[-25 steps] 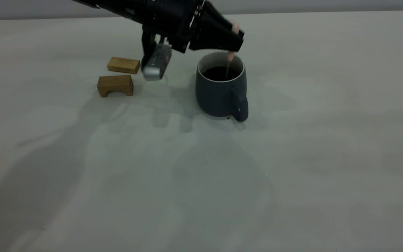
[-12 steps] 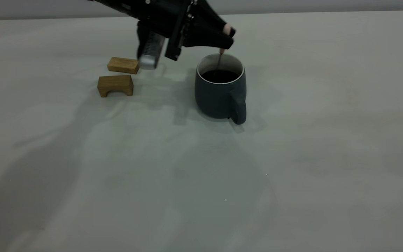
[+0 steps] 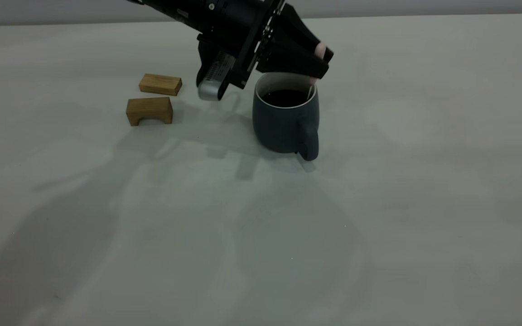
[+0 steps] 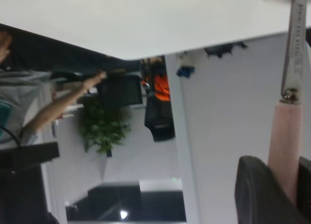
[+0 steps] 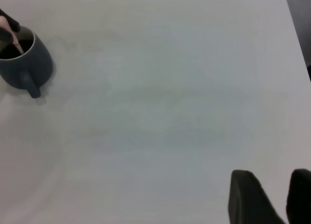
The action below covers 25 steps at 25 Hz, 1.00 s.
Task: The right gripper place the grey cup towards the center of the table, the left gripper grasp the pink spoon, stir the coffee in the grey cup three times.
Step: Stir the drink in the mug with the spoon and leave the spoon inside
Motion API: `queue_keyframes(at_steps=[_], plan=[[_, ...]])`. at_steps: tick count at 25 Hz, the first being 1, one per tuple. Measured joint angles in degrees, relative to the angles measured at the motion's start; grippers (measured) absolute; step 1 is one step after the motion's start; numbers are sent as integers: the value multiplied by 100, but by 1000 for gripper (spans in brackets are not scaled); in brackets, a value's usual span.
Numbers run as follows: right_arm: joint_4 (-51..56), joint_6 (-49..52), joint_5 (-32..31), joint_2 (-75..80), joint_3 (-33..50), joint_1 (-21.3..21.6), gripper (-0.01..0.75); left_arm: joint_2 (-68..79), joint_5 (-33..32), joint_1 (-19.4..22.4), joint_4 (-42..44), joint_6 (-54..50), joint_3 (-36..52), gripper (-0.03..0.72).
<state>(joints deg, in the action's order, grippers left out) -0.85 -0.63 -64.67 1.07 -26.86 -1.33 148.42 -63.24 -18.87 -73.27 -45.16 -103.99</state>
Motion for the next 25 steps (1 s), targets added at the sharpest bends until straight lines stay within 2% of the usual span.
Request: queue_keyframes(at_steps=[5,13,15,18,20,22,25], plan=[[0,0,0,0,0,0,238,0,215,22,563,-82,0,159],[0,0,0,0,0,0,238,0,528,40,742,-58,-23,176],[0,0,0,0,0,0,238,0,501,61,762,-58,-23,242],[0,0,0,0,0,0,238,-21,256,78,979,-18,-50,429],[0,0,0,0,0,0,238,-123,-30,78,1524,-6,-159,548],[0,0,0,0,0,0,238,-301,-291,78,2251,-21,-414,621],[0,0,0,0,0,0,238,-613,-368,78,3612,-104,-932,654]])
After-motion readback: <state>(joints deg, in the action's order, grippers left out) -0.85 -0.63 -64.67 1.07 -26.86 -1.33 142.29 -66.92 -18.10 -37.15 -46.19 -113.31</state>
